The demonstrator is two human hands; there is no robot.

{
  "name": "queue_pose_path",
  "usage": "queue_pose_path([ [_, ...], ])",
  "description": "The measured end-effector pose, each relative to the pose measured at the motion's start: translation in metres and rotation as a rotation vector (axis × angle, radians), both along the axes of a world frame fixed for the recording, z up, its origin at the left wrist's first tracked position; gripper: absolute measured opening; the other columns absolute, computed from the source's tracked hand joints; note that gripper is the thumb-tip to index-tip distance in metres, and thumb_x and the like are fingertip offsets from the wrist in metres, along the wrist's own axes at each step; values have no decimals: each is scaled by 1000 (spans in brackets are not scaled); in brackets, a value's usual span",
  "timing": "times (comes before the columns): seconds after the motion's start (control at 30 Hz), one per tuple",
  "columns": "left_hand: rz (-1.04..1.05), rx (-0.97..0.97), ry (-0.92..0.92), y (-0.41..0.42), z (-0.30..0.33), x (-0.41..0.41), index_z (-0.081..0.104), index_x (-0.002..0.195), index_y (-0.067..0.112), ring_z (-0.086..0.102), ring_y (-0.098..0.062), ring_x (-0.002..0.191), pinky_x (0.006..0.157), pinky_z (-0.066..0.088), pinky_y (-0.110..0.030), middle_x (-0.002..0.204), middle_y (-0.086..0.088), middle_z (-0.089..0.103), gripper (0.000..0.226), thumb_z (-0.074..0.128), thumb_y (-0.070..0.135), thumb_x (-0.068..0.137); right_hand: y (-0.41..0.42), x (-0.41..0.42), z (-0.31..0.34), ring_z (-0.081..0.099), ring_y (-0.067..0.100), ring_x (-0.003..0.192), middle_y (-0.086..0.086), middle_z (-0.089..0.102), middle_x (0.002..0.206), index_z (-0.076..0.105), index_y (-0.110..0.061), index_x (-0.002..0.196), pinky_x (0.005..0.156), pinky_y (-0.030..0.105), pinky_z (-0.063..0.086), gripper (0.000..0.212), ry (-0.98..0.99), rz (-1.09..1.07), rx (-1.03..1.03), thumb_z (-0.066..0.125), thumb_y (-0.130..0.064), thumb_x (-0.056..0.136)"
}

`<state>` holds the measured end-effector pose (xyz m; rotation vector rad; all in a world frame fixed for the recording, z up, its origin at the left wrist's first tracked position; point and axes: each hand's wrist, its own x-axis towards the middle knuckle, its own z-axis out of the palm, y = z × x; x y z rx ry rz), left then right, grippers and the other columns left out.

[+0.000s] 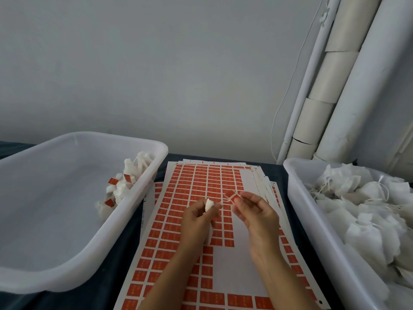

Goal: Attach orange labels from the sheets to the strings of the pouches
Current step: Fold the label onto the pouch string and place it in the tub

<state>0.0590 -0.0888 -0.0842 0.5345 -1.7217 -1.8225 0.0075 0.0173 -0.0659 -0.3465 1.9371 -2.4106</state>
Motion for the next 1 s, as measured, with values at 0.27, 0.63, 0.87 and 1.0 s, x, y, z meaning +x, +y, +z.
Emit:
queue_pose_path([
  [0.27, -12, -50, 3, 5, -4, -1, 68, 77, 15, 62, -15, 61, 62, 54, -24, 64, 1, 66, 15, 63, 23, 88, -5, 9, -15, 70, 11, 73, -6, 72, 75, 69, -18, 87, 55, 16, 52, 11, -99, -5, -38, 71, -23, 78],
  [0.63, -79, -17, 102, 3, 7, 4, 60, 87, 8, 68, -15, 79, 67, 54, -19, 80, -1, 71, 13, 51, 1, 93, 5, 3, -6, 69, 9, 85, -8, 72, 88, 64, -19, 96, 60, 17, 54, 31, -67, -16, -139, 66, -38, 71],
  [0.87, -232, -65, 93, 3, 10, 8, 73, 94, 16, 68, -10, 80, 68, 53, -18, 97, 8, 73, 26, 50, 4, 95, 15, -5, 4, 69, 11, 86, -8, 72, 91, 64, -22, 94, 61, 19, 54, 28, 42, -4, -134, 67, -37, 72],
  [1.0, -283, -83, 84, 6, 12, 10, 71, 107, 24, 70, -16, 71, 67, 54, -21, 109, 12, 70, 34, 47, 2, 96, 21, -8, 9, 68, 14, 83, -6, 72, 90, 62, -20, 94, 59, 19, 53, 20, 104, 49, -92, 69, -27, 76],
])
